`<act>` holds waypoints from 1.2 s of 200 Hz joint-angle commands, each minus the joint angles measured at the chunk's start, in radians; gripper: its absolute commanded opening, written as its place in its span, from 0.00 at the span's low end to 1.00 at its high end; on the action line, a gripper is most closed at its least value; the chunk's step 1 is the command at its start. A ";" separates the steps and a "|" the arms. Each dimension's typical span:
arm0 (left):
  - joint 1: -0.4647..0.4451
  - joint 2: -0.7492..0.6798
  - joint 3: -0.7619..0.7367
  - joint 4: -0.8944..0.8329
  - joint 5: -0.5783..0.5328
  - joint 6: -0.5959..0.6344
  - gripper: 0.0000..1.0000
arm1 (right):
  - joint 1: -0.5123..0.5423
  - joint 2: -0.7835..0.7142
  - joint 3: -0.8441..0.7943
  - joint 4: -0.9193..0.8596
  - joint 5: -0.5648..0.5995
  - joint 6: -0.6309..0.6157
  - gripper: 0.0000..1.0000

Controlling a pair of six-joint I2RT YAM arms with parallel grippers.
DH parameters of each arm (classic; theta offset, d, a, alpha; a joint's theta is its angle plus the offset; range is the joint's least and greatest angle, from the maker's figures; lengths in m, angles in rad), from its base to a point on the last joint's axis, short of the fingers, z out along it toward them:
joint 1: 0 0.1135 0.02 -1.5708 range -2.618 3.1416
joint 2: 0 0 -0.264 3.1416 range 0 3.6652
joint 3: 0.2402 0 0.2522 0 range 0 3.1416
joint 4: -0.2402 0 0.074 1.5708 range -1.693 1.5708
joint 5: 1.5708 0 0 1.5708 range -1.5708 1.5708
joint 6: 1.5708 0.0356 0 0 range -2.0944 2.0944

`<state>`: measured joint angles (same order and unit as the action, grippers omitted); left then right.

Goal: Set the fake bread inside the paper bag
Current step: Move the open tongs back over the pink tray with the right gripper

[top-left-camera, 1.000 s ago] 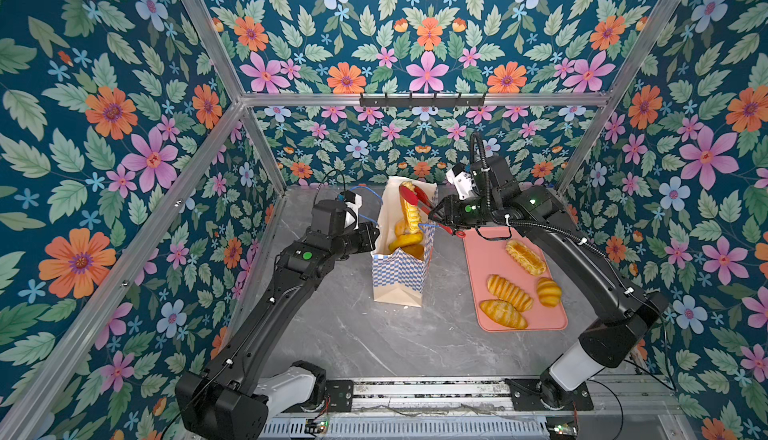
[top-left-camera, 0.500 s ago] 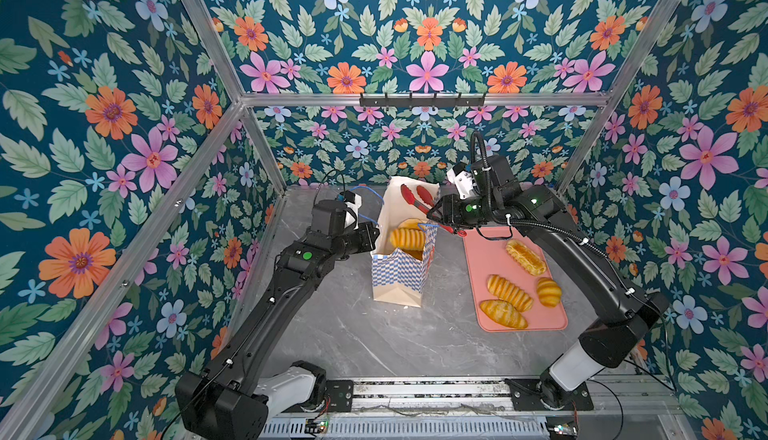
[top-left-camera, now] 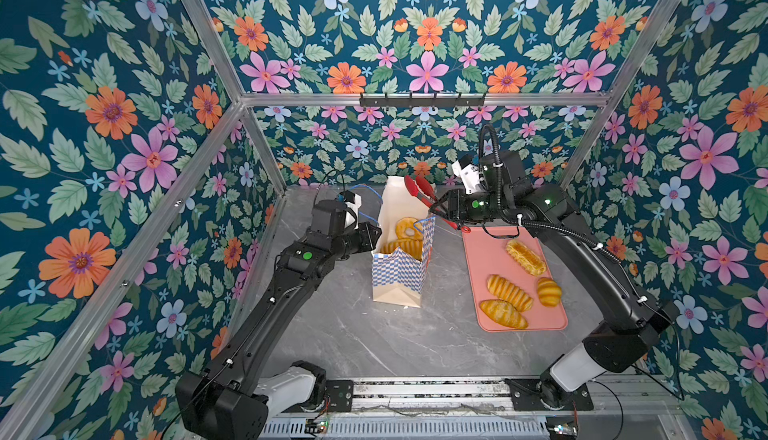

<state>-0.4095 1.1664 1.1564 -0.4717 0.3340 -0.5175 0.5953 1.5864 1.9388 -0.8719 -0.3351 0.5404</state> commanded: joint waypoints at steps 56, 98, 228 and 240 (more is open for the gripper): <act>0.000 0.003 0.021 0.001 -0.013 0.013 0.35 | -0.060 -0.157 -0.063 -0.046 0.137 -0.042 0.43; 0.000 0.001 0.024 -0.020 -0.036 0.033 0.36 | -0.210 -0.321 -0.280 -0.055 0.113 -0.018 0.43; -0.002 -0.009 -0.032 0.012 -0.034 0.045 0.36 | -0.797 -0.510 -0.896 0.066 -0.077 0.042 0.41; -0.002 -0.011 -0.040 0.019 -0.027 0.044 0.36 | -0.803 -0.495 -0.895 0.052 -0.049 0.030 0.41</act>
<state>-0.4114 1.1625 1.1282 -0.4915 0.2905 -0.4786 -0.1905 1.0725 1.0481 -0.8612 -0.3843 0.5762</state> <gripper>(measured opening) 0.363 0.409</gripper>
